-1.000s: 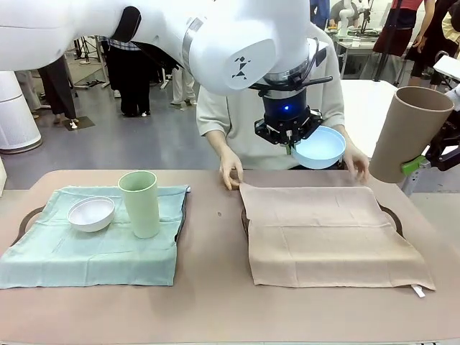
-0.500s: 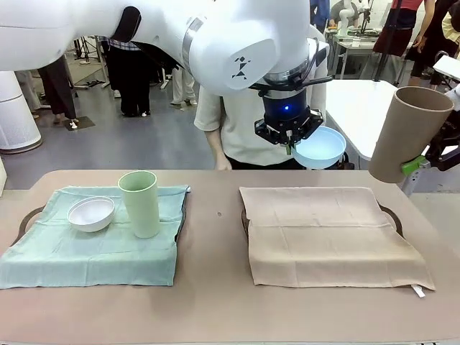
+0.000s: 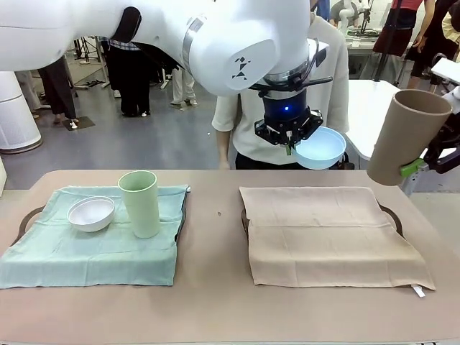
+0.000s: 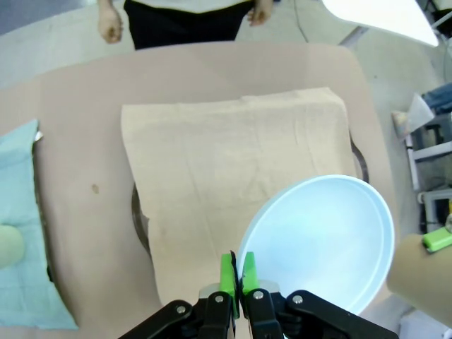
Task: Set up a tray with a mat and arrange the tableware.
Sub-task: Place the Picnic Bowl and Reusable plastic cup back onto the Handle tray in front of the human's position.
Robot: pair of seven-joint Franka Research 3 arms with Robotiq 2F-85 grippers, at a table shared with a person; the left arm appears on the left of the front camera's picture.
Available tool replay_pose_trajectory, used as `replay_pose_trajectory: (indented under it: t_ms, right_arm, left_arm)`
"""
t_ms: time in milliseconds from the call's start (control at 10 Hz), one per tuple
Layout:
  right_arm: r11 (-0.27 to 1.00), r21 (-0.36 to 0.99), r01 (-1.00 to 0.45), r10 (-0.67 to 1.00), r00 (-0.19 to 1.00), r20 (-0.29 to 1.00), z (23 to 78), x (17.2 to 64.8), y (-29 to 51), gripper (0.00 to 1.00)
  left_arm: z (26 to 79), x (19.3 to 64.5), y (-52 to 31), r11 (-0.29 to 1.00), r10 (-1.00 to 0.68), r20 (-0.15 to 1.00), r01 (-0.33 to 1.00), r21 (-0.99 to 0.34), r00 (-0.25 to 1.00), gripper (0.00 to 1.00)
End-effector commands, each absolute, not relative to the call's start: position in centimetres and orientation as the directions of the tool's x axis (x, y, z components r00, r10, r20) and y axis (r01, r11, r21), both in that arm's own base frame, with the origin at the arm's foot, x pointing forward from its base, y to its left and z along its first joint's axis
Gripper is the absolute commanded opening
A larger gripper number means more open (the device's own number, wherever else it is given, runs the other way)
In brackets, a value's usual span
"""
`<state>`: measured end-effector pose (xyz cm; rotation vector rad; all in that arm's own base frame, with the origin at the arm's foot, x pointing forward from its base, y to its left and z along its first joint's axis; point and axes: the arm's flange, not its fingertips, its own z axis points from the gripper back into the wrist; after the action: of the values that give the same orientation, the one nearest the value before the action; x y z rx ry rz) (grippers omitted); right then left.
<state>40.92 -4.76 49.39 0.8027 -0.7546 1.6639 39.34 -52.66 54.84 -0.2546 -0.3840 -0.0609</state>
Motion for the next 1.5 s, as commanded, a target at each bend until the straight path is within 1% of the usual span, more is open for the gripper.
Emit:
replay_pose_trajectory:
  t_ms: [0, 200, 300, 400, 500, 600, 700, 800, 900, 1100, 1200, 1300, 1400]
  right_arm:
    - [-0.264, -0.077, -0.961, 0.546, -0.215, 0.81, 46.2, 44.0, -5.3, 0.8]
    - [-0.274, -0.063, -0.96, 0.561, -0.213, 0.8, 43.0, 46.8, -6.0, 0.8]
    - [-0.225, -0.052, -0.973, 0.552, -0.171, 0.816, 41.5, 48.9, -6.2, 0.8]
    - [-0.167, -0.041, -0.985, 0.574, -0.131, 0.808, 40.1, 49.5, -6.4, 0.8]
    - [-0.081, -0.033, -0.996, 0.591, -0.075, 0.803, 38.7, 50.4, -6.5, 0.8]
    - [-0.049, -0.026, -0.998, 0.584, -0.05, 0.81, 37.7, 51.1, -6.6, 0.8]
    - [-0.042, -0.004, -0.999, 0.57, -0.027, 0.821, 36.9, 51.6, -6.4, 0.8]
    - [-0.067, 0.006, -0.998, 0.555, -0.032, 0.831, 36.6, 51.6, -6.7, 0.8]
    - [-0.075, -0.024, -0.997, 0.588, -0.064, 0.806, 36.6, 51.0, -7.2, 0.8]
    - [-0.075, -0.024, -0.997, 0.588, -0.064, 0.806, 36.6, 51.0, -7.2, 0.8]
    - [-0.069, -0.014, -0.998, 0.582, -0.051, 0.811, 36.1, 51.2, -7.1, 0.81]
    - [-0.042, 0.019, -0.999, 0.582, -0.009, 0.813, 35.1, 51.7, -7.2, 0.81]
    - [-0.046, 0.031, -0.998, 0.568, -0.001, 0.823, 34.0, 52.0, -7.4, 0.81]
  left_arm:
    - [51.9, 41.1, -52.1, 0.964, -0.018, 0.314, 0.101, -0.248, 0.949, 0.04]
    - [48.5, 42.8, -51.9, 0.968, -0.044, 0.284, 0.111, -0.225, 0.958, 0.04]
    - [46.9, 44.2, -51.7, 0.971, -0.056, 0.233, 0.107, -0.214, 0.971, 0.04]
    - [45.5, 44.4, -51.9, 0.972, -0.056, 0.208, 0.101, -0.213, 0.976, 0.04]
    - [44.4, 44.8, -52.0, 0.971, -0.066, 0.197, 0.109, -0.213, 0.978, 0.04]
    - [43.5, 45.2, -52.0, 0.969, -0.082, 0.194, 0.124, -0.214, 0.978, 0.04]
    - [43.1, 45.4, -51.9, 0.969, -0.098, 0.195, 0.138, -0.204, 0.976, 0.04]
    - [42.7, 45.4, -52.0, 0.972, -0.089, 0.214, 0.132, -0.196, 0.973, 0.04]
    - [42.4, 45.1, -52.0, 0.976, -0.073, 0.188, 0.109, -0.186, 0.979, 0.04]
    - [42.4, 45.1, -52.0, 0.976, -0.073, 0.188, 0.109, -0.186, 0.979, 0.04]
    - [42.3, 45.2, -52.0, 0.977, -0.078, 0.193, 0.114, -0.182, 0.978, 0.04]
    - [41.4, 46.4, -52.0, 0.98, -0.078, 0.209, 0.113, -0.163, 0.975, 0.04]
    - [40.6, 47.0, -52.1, 0.972, -0.105, 0.232, 0.149, -0.183, 0.967, 0.04]
